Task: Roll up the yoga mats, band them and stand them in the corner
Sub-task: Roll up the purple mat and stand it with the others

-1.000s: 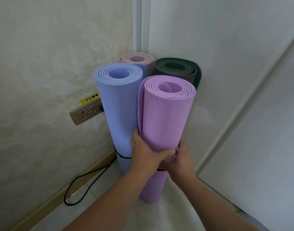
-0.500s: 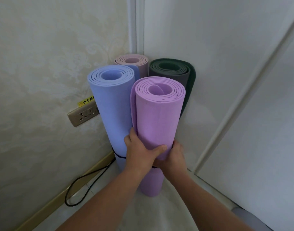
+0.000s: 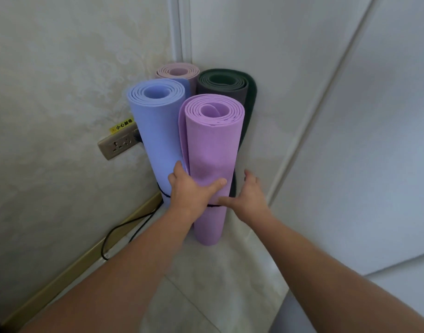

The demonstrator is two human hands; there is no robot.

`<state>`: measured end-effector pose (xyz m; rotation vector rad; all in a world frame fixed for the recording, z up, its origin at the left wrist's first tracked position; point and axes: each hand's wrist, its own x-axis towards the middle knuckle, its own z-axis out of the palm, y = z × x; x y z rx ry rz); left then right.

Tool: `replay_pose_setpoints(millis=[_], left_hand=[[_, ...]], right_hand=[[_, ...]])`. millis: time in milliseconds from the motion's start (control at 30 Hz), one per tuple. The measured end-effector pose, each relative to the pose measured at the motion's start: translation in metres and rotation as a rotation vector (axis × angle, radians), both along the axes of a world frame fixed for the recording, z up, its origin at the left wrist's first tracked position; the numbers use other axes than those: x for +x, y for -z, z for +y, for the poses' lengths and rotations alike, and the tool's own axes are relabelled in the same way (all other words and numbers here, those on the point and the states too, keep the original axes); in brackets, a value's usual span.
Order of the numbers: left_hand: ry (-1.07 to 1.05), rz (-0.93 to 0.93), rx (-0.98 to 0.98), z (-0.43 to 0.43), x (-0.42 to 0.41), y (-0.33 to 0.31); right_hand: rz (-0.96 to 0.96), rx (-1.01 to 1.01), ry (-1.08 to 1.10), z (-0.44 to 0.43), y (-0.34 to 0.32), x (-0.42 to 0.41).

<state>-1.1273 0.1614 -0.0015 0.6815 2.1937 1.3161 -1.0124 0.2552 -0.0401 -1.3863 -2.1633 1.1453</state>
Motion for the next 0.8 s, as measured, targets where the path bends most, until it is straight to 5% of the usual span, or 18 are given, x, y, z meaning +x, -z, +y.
replay_pose_setpoints(millis=[333,800], left_hand=[[0.213,-0.083,-0.047,-0.038,0.116,-0.031],[0.786,-0.261,-0.1,0.008,0.437,-0.064]], right_hand=[[-0.11,-0.069,0.132,-0.071,-0.049,0.157],[-0.148,-0.123,0.574,-0.11,-0.052,0.511]])
